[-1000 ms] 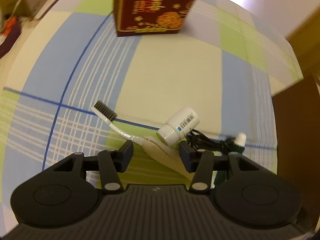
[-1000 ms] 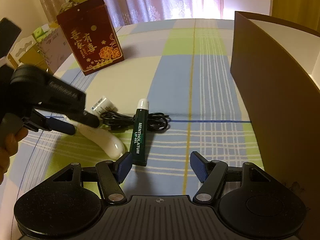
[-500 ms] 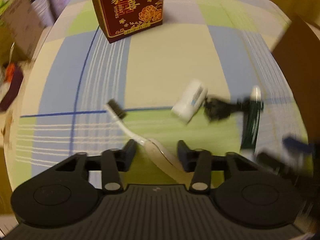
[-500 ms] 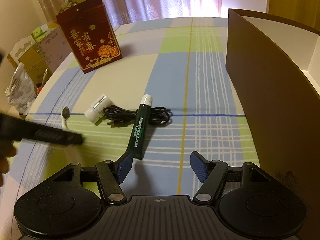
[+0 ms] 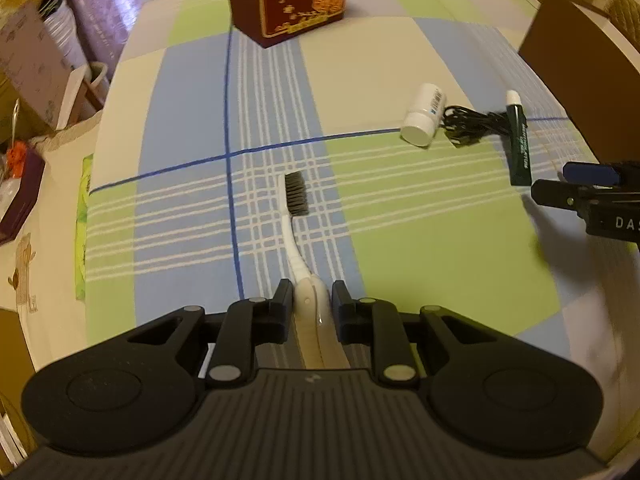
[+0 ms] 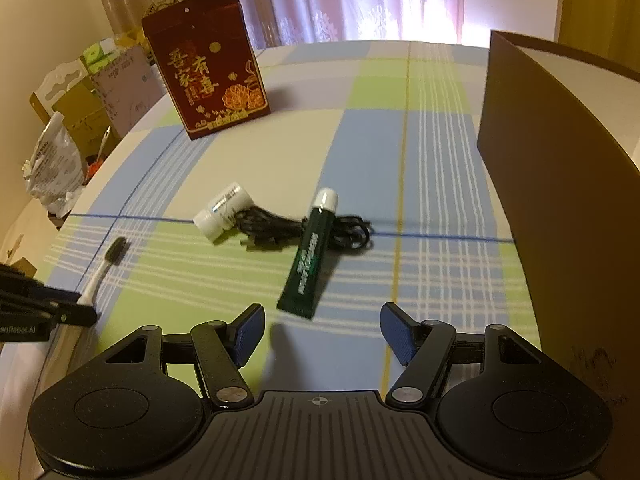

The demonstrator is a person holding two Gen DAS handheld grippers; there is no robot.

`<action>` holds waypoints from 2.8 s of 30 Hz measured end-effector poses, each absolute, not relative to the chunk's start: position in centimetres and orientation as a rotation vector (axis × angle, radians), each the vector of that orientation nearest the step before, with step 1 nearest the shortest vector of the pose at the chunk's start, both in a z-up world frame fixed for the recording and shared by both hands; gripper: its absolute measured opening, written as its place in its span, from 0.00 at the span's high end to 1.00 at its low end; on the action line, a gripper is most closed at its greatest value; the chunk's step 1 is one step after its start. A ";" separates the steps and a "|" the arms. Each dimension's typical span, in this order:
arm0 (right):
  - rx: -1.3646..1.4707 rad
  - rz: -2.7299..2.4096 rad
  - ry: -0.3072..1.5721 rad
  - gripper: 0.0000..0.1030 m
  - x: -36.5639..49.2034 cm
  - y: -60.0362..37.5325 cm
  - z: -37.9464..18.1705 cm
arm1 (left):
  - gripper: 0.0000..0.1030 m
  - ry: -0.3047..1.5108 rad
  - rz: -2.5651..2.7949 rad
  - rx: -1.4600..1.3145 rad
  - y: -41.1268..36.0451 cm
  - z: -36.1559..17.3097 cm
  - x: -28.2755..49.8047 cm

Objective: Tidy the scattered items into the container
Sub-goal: 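Grasp the white toothbrush handle with the left tool while the right tool grasps the green lip gel tube, then carry the toothbrush and lip gel tube with both tools over the cardboard box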

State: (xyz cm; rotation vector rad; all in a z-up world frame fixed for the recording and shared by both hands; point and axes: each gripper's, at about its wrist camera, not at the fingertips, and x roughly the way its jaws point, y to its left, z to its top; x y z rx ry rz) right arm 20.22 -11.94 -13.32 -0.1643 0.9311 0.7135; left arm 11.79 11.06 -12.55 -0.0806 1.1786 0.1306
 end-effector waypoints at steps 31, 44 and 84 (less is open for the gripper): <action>-0.281 0.783 1.027 0.82 15.0 -15.4 -12.9 | 0.82 1.203 0.225 -0.135 11.1 -12.3 10.1; -0.304 0.785 0.977 0.26 15.2 -13.9 -13.2 | 0.62 1.207 0.234 -0.140 10.8 -12.2 7.6; -0.207 0.886 0.935 0.81 13.8 -20.5 -7.9 | 0.85 1.161 0.196 -0.153 3.2 -11.7 8.4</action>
